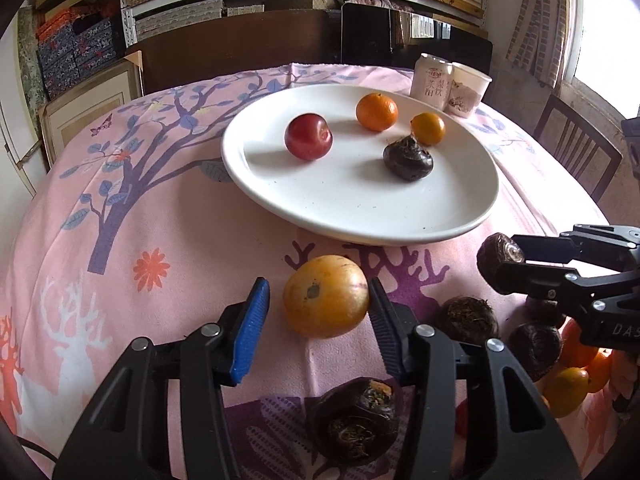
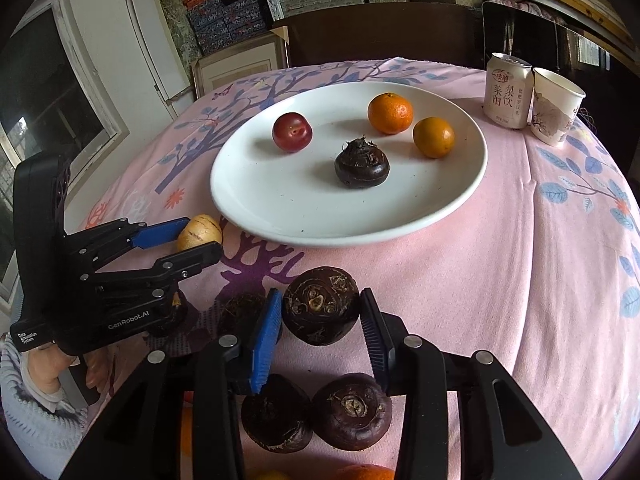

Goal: Organize fruits
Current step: 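Grasp the yellow persimmon with the left gripper while the right gripper grasps a dark fruit, then carry both fruits onto the white plate and open both grippers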

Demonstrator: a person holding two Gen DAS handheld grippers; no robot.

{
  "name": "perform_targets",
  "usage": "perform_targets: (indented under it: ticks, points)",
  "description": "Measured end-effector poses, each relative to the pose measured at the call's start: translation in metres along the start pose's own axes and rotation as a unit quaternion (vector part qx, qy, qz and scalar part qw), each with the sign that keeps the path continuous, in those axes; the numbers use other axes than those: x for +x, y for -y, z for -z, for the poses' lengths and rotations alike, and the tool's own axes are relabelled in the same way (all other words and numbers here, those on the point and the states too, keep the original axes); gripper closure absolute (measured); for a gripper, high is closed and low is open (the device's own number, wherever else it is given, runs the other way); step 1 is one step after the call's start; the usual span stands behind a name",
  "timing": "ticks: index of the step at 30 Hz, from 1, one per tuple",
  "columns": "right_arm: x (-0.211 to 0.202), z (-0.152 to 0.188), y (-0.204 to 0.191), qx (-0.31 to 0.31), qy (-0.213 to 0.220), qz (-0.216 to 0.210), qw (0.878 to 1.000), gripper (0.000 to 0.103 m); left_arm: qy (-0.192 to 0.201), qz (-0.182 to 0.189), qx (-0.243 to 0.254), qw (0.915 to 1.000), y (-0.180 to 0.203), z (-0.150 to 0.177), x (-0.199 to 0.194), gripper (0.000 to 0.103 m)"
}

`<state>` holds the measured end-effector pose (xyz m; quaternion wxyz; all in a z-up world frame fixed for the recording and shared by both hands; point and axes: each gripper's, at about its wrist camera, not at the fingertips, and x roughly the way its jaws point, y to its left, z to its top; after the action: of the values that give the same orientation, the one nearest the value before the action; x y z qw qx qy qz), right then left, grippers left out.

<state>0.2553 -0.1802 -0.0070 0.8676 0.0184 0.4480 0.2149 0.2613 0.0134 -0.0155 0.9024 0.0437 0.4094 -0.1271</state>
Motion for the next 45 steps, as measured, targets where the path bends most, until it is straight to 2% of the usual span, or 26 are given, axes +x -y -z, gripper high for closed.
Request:
perform_targets:
  ticks: [5,9,11,12,14,16,20,25,31,36,37,39,40,41,42,45]
  points:
    - [-0.004,0.000,0.000,0.001,0.005,-0.011,1.000,0.063,0.013,0.007,-0.004,0.9999,-0.001,-0.002,-0.010,0.053]
    - [-0.002,0.000,0.000,0.002,0.002,-0.008,1.000,0.063,-0.004,0.027,-0.002,0.9996,0.001,0.001,-0.002,0.050]
    - [0.000,0.000,0.000,0.003,0.001,-0.008,1.000,0.063,-0.004,0.008,0.013,0.9999,0.007,0.002,0.002,0.040]
    - [0.000,0.000,0.000,0.003,0.000,-0.007,1.000,0.063,-0.003,-0.002,0.023,0.9997,0.010,0.002,0.004,0.040]
    - [0.001,0.000,0.000,0.003,0.000,-0.008,1.000,0.063,-0.007,-0.021,0.037,0.9991,0.016,0.002,0.011,0.041]
    - [0.001,0.000,0.000,0.004,0.000,-0.007,1.000,0.063,-0.019,-0.012,0.043,0.9988,0.019,0.000,0.018,0.041]
    - [0.001,0.000,0.001,0.006,0.001,-0.007,1.000,0.063,-0.023,0.011,0.029,0.9993,0.013,-0.001,0.019,0.061]
    - [-0.003,0.000,0.001,0.008,0.007,-0.015,1.000,0.063,-0.014,0.028,-0.006,0.9995,0.000,0.002,0.004,0.061]
    - [-0.034,-0.011,0.003,0.023,0.058,-0.046,0.997,0.063,0.055,0.015,-0.001,0.9984,0.007,-0.017,-0.041,0.060]
    - [-0.031,-0.037,0.019,0.061,0.090,-0.012,0.994,0.063,0.042,-0.008,0.002,0.9991,0.013,-0.053,-0.016,0.060]
    - [-0.028,-0.041,0.023,0.070,0.096,-0.007,0.993,0.063,0.042,-0.011,0.002,0.9991,0.015,-0.057,-0.010,0.059]
    - [-0.021,-0.043,0.032,0.084,0.103,-0.016,0.991,0.061,0.049,-0.019,-0.003,0.9986,0.017,-0.059,-0.002,0.038]
    - [-0.018,-0.043,0.037,0.095,0.105,-0.022,0.990,0.049,0.051,-0.022,-0.004,0.9984,0.017,-0.058,0.001,0.019]
    - [-0.017,-0.042,0.041,0.108,0.105,-0.023,0.988,0.037,0.052,-0.027,0.001,0.9983,0.018,-0.055,0.002,0.011]
    - [-0.018,-0.041,0.044,0.117,0.110,-0.024,0.987,0.027,0.054,-0.033,0.008,0.9980,0.019,-0.052,0.003,0.011]
    - [-0.024,-0.036,0.044,0.119,0.121,-0.030,0.985,0.026,0.046,-0.041,0.009,0.9981,0.016,-0.046,0.001,0.007]
